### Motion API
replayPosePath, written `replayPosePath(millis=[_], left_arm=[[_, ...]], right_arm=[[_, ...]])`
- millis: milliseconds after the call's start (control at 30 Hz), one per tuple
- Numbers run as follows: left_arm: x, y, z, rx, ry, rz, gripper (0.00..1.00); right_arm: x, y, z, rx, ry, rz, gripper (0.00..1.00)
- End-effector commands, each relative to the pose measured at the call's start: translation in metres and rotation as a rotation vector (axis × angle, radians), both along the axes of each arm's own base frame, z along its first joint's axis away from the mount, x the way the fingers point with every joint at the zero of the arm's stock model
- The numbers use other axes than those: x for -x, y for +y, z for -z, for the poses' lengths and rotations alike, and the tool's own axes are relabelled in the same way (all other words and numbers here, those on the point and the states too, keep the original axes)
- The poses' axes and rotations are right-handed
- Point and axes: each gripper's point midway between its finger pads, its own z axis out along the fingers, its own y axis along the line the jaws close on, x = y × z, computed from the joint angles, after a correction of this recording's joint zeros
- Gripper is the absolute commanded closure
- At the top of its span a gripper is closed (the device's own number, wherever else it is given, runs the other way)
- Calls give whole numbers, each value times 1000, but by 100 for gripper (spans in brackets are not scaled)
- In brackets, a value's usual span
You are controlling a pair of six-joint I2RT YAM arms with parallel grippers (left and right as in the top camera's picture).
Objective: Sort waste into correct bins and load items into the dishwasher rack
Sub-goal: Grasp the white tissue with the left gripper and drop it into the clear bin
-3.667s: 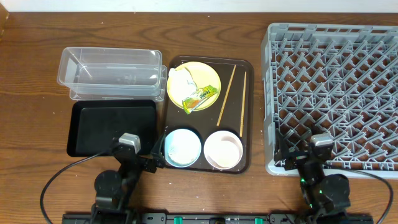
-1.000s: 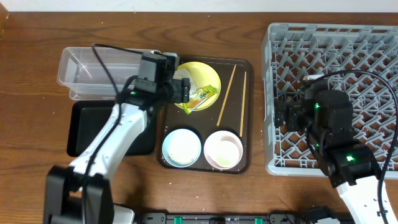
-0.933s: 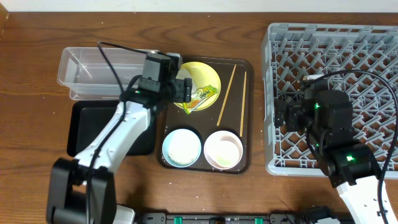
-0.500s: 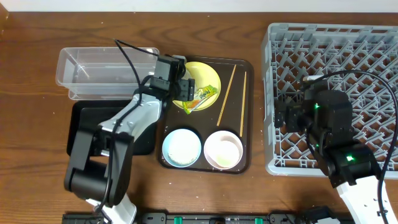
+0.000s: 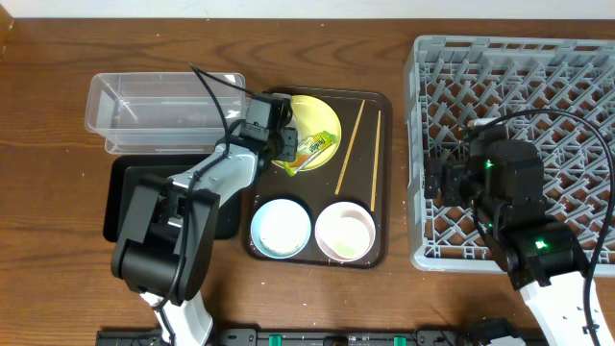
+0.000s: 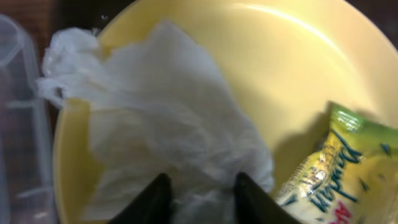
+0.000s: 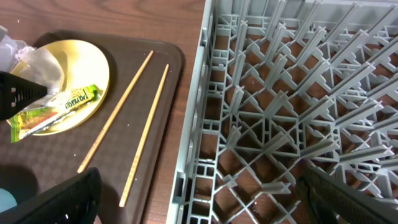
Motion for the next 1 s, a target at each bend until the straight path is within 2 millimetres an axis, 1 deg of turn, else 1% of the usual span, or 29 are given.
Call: replayPosePath(millis=[0,33,100,133,233,333,400,500,567,633,733,833,867,900,967], left_arm=[[-3,-9,-6,14,-14,27,78],[-3,-9,-8,17,-16,28,85],[-4,-10,-14,22,-30,29,93],[-5,-10,-18,24,-39,29,94],[-9,-11,-41,39,-90,28,94],[-13,-8,-72,53,-159,18,94],[-15,-4,-97,69,-211,8,94],[-18,8,-132,88,-287,-18,94],[-21,24,-151,77,-335,-64,94],[-26,50,-164,39,-376,-141,94],[-31,83,-168,6,-393,-224,93],[-32,106,-162,-9,-372,-274,92],[-32,112,-158,-14,-360,-285,87],[-31,117,-155,-19,-348,-295,79],[-29,123,-148,-28,-321,-307,77]], right_arm=[[-4,-6,-10,-1,-24,19,1],[-4,-6,-10,0,-24,19,1],[-4,-6,-10,0,-24,19,1],[-4,-6,-10,0,-24,19,1],[-4,-6,-10,0,-24,19,1],[-4,-6,-10,0,-24,19,1],[-4,-6,-10,0,-24,19,1],[-4,-6,-10,0,-24,19,1],[-4,-6,-10,0,-24,19,1],[-4,-6,-10,0,-24,19,1],[-4,-6,-11,0,-25,19,1],[-4,-6,-10,0,-24,19,1],[-4,-6,-10,0,-24,19,1],[-4,-6,-11,-1,-25,19,1],[-4,-6,-11,-1,-25,19,1]])
